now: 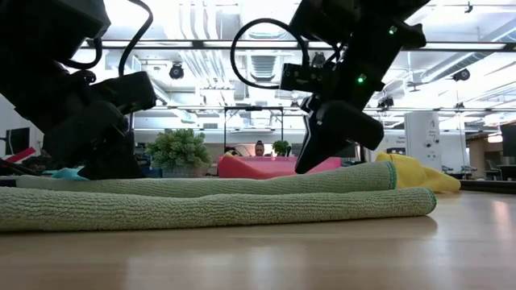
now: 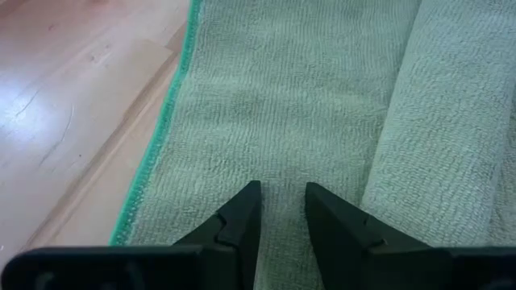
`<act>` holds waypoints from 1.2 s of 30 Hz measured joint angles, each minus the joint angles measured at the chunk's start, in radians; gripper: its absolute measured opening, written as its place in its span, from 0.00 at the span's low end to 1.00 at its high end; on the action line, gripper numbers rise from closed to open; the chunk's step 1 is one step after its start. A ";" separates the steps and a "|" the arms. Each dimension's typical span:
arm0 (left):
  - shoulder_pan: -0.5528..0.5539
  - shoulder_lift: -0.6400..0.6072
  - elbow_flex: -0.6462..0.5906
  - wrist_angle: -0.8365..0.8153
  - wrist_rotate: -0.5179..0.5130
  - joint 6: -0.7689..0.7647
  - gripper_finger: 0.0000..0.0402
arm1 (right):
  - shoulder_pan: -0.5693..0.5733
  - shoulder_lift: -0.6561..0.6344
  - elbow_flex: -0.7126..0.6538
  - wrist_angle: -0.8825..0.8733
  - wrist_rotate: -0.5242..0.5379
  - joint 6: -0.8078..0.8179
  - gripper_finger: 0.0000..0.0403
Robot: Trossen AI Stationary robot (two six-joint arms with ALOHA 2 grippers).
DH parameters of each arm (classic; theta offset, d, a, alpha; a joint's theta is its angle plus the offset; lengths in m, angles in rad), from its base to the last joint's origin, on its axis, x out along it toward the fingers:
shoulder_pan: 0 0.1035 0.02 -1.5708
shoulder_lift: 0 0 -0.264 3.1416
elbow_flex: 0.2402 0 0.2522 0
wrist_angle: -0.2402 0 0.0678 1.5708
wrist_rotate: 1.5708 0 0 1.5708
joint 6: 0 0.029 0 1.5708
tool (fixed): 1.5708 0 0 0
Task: Fold microfiber towels
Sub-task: Fold the green microfiber towel
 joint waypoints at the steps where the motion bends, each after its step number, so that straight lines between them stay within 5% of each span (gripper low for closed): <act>1: 0.000 0.000 0.000 0.000 0.000 0.000 0.21 | -0.003 0.000 0.000 -0.002 0.000 0.000 0.02; 22: -0.001 -0.023 0.012 -0.077 0.104 -0.081 0.21 | -0.072 -0.075 -0.039 -0.148 -0.020 0.026 0.02; 28: -0.002 -0.089 0.014 -0.102 0.187 -0.111 0.21 | -0.071 -0.145 -0.158 -0.088 -0.038 0.086 0.02; 36: -0.001 -0.146 0.032 -0.092 0.166 -0.105 0.21 | -0.070 -0.255 -0.271 0.064 -0.064 0.129 0.02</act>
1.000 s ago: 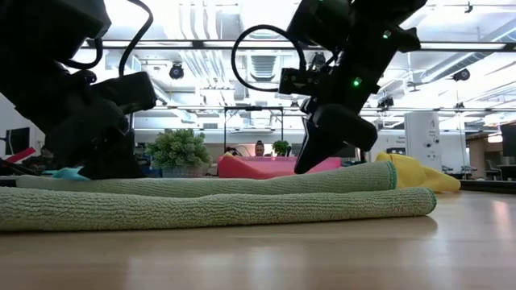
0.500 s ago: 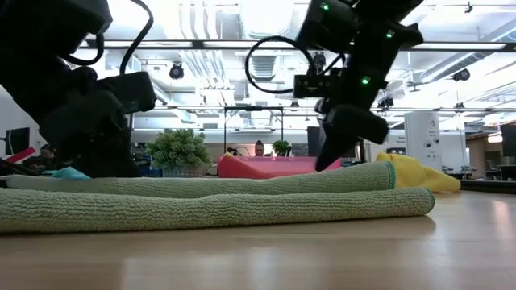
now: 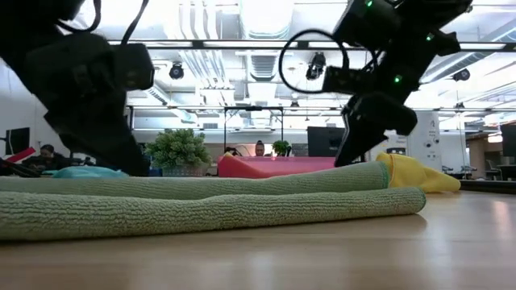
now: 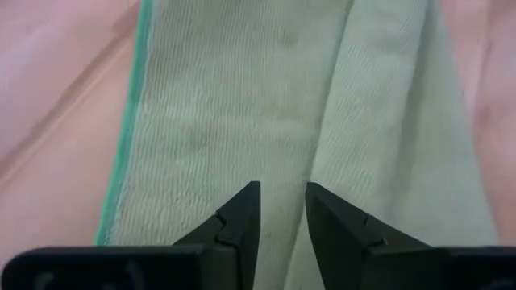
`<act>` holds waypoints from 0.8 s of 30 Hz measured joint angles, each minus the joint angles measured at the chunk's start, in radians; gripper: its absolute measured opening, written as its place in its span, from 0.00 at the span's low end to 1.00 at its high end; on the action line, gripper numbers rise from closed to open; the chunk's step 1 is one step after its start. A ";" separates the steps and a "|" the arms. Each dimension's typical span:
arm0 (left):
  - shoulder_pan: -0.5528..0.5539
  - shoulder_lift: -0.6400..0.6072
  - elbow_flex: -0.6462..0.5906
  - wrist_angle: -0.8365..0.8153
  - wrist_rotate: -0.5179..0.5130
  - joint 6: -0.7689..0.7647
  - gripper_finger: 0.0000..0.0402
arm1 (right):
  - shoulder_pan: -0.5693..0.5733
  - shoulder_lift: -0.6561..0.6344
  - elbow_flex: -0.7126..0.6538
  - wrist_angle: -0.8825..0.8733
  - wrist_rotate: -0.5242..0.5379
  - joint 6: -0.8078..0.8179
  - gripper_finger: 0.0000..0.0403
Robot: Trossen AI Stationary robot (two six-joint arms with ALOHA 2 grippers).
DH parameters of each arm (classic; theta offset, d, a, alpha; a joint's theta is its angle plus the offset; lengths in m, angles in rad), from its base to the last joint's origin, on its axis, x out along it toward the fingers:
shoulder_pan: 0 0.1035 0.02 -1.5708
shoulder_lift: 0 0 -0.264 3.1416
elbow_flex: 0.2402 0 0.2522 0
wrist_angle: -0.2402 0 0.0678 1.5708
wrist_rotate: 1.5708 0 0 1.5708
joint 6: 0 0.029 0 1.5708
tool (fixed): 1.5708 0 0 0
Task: Fold microfiber towels
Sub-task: Fold the green microfiber towel
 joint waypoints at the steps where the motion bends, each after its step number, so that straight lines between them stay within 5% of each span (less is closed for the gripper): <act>1: 0.000 0.000 0.006 0.002 -0.002 0.004 0.21 | 0.000 -0.013 -0.006 0.014 0.000 0.003 0.02; 24: 0.063 0.002 0.058 0.021 -0.063 0.037 0.21 | 0.000 -0.038 -0.015 0.101 0.002 0.036 0.02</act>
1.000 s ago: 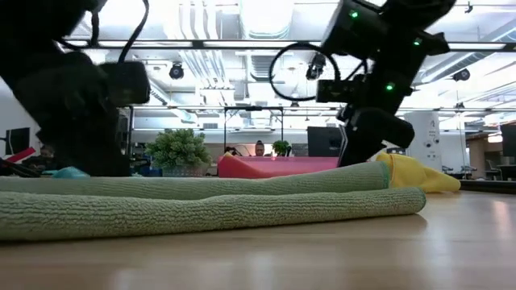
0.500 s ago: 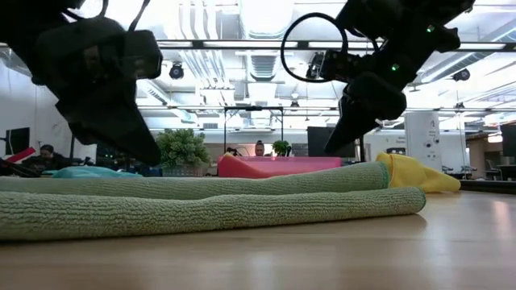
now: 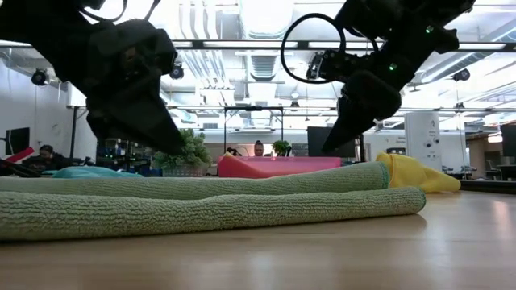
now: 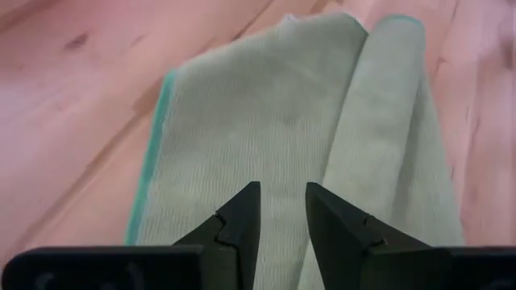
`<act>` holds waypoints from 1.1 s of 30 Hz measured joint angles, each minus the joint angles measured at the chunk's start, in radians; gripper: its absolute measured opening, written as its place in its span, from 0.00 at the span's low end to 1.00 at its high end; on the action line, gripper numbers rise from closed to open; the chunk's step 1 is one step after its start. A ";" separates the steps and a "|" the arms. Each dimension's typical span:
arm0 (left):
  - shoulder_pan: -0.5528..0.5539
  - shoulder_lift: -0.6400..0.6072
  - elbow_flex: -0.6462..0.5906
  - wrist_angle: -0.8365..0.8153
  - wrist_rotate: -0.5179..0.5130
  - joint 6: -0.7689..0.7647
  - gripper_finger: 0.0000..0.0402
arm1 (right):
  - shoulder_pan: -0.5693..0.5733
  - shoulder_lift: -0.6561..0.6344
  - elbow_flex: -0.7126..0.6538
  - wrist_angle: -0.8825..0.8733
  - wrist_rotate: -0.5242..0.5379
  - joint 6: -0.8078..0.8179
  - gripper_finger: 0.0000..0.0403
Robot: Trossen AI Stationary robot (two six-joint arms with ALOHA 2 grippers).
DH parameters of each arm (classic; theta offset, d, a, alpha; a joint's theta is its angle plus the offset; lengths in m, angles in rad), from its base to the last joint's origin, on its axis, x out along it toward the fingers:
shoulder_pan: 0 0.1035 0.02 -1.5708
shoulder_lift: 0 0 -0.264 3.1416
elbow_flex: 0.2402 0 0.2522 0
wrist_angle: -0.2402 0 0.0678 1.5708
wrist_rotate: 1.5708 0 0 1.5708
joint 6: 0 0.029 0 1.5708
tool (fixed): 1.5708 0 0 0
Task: Fold microfiber towels
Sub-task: Fold the green microfiber towel
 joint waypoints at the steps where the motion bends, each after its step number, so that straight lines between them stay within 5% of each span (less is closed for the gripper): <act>1: 0.003 0.000 -0.001 0.009 -0.003 0.001 0.21 | 0.000 0.000 0.000 0.010 0.000 0.003 0.02; 19: 0.091 0.244 -0.001 0.358 -0.050 0.076 0.21 | 0.000 0.001 -0.003 0.037 0.002 0.021 0.02; 25: 0.093 0.292 -0.002 0.356 0.002 0.068 0.21 | -0.002 0.001 -0.004 0.036 0.001 0.098 0.03; 33: 0.087 0.296 -0.002 0.362 0.085 0.042 0.21 | -0.003 0.001 -0.004 0.059 -0.049 0.224 0.18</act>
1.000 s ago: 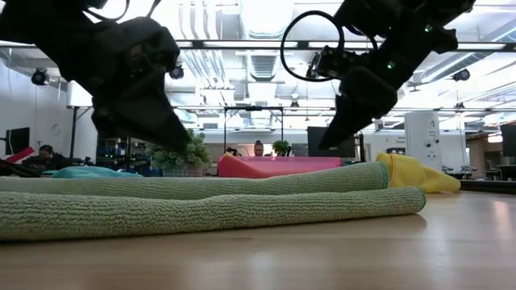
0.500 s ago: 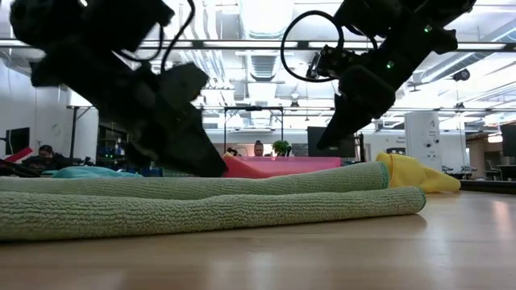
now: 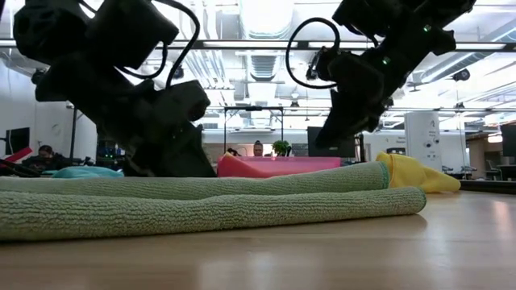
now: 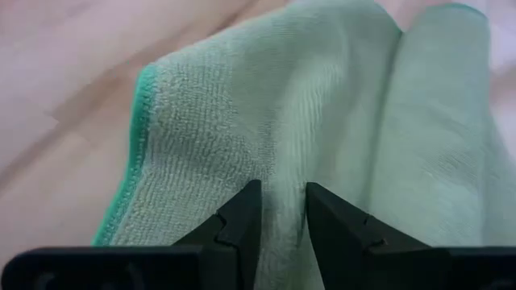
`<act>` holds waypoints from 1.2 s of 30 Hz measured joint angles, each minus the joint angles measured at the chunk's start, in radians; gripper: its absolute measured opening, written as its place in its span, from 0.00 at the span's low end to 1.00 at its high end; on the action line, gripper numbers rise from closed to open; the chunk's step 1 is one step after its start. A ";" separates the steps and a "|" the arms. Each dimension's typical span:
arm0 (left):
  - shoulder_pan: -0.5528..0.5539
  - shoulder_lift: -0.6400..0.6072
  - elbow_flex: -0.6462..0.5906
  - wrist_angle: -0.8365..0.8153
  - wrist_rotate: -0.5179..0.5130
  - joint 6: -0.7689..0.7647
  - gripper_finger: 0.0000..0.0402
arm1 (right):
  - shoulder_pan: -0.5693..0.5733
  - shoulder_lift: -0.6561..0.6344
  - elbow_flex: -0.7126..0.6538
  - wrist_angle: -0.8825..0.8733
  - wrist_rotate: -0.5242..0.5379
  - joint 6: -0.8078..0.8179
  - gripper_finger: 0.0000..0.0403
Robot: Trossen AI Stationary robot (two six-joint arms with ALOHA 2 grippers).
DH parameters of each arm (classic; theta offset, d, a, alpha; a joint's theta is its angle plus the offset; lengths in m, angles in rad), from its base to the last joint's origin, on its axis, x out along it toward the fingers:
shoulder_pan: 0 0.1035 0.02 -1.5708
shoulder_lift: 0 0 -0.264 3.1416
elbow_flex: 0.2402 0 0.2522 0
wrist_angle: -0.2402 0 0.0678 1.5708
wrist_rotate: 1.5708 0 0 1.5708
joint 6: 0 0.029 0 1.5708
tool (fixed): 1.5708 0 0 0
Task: Fold microfiber towels
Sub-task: Fold the green microfiber towel
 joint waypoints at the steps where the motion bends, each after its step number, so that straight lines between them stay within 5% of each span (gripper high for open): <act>1: -0.001 0.000 0.000 0.000 0.013 0.000 0.21 | 0.000 0.000 0.000 0.013 -0.003 0.016 0.21; 10: -0.001 -0.002 -0.003 -0.008 0.076 0.000 0.21 | 0.000 0.072 0.000 0.202 -0.053 0.078 0.45; 18: -0.002 0.000 -0.004 -0.011 0.089 0.000 0.21 | 0.000 0.267 0.033 0.369 -0.146 0.049 0.51; 28: -0.002 0.001 -0.005 -0.011 0.073 0.005 0.21 | 0.021 0.383 0.150 0.369 -0.476 -0.047 0.28; 36: -0.002 0.002 -0.005 -0.010 0.062 0.026 0.21 | 0.054 0.369 0.191 0.350 -0.490 -0.127 0.07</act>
